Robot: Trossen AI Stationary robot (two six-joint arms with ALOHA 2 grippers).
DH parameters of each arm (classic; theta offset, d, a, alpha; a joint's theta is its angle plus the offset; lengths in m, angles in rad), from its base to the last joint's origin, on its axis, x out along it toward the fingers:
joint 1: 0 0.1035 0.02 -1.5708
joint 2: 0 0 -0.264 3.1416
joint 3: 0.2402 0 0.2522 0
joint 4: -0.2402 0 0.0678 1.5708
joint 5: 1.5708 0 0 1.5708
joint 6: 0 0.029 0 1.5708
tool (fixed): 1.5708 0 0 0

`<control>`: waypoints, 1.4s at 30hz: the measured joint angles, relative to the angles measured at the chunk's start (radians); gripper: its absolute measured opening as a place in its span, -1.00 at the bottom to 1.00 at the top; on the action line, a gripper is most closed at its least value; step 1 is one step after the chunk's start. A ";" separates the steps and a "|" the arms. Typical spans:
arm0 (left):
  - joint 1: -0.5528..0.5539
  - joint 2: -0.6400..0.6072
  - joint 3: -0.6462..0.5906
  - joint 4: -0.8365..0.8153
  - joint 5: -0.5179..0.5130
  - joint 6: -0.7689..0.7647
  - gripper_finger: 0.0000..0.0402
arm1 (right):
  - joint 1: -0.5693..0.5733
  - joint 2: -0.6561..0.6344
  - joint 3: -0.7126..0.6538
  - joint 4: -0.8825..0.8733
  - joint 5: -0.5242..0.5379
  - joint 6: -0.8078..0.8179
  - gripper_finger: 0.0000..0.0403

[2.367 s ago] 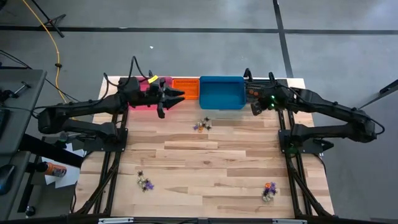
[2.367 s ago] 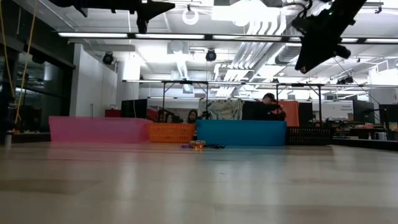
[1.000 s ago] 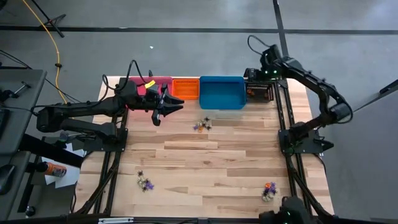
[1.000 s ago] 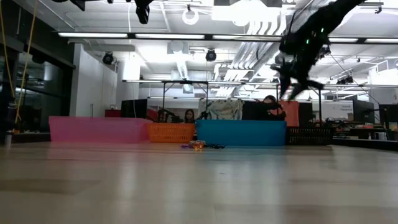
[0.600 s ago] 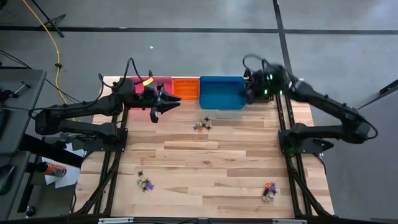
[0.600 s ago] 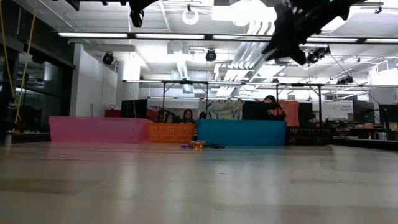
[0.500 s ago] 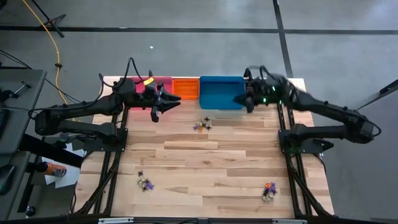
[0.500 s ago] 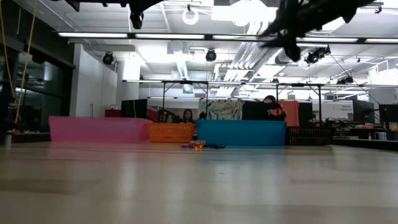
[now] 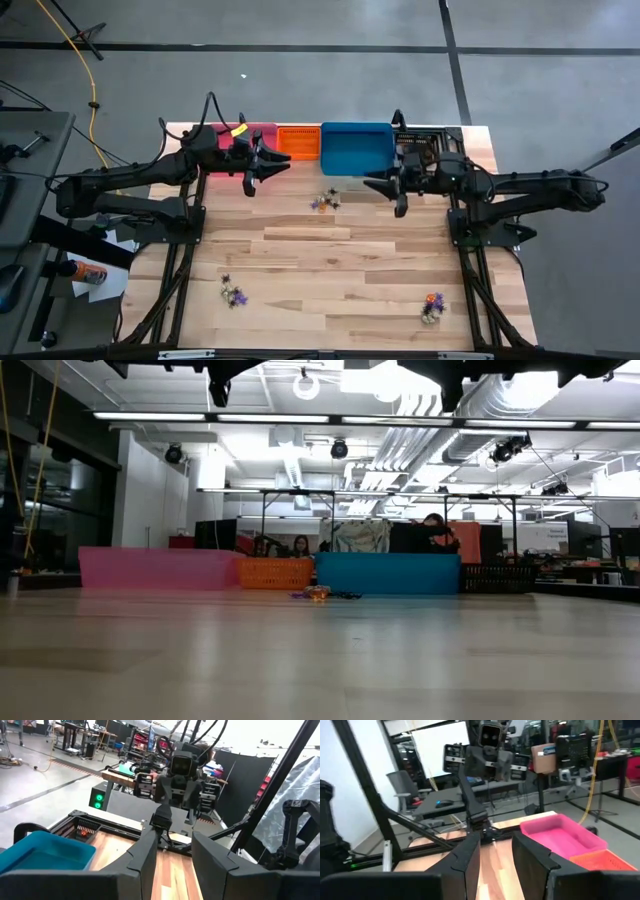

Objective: Sort Halloween decoration
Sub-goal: Put the orange pumpkin toy into the black bin

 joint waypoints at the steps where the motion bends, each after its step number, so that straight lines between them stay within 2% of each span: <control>1: 0.000 0.000 0.000 -0.001 0.000 0.000 -0.46 | -0.002 0.000 0.002 -0.005 0.004 -0.002 -0.47; 10: 0.000 0.000 0.000 -0.021 -0.003 0.003 -0.46 | -0.014 0.000 0.002 -0.011 0.005 0.003 -0.47; 13: 0.000 -0.001 0.000 -0.034 0.002 0.007 -0.46 | -0.014 0.027 0.018 -0.028 0.016 0.064 -0.47; 15: 0.001 -0.021 -0.002 -0.048 0.002 -0.005 -0.46 | -0.012 0.076 0.063 -0.112 0.015 0.074 -0.47; 20: 0.009 -0.076 -0.001 -0.049 -0.009 0.013 -0.46 | -0.001 0.266 0.239 -0.389 0.002 -0.055 -0.47; 23: 0.009 -0.106 -0.001 -0.050 -0.043 0.041 -0.46 | -0.015 0.387 0.329 -0.469 -0.001 -0.106 -0.47; 26: 0.009 -0.121 -0.001 -0.047 -0.070 0.059 -0.46 | -0.030 0.508 0.403 -0.511 -0.065 -0.141 -0.45; 28: 0.009 -0.123 -0.001 -0.054 -0.076 0.059 -0.46 | -0.037 0.588 0.446 -0.541 -0.121 -0.171 -0.38; 30: 0.009 -0.124 -0.001 -0.054 -0.077 0.059 -0.46 | -0.039 0.663 0.478 -0.563 -0.131 -0.205 -0.26; 37: 0.009 -0.122 -0.001 -0.099 -0.078 0.061 -0.46 | -0.040 0.862 0.507 -0.564 -0.066 -0.334 0.18; 42: 0.009 -0.123 -0.001 -0.080 -0.078 0.044 -0.46 | -0.040 0.951 0.507 -0.530 -0.063 -0.336 0.26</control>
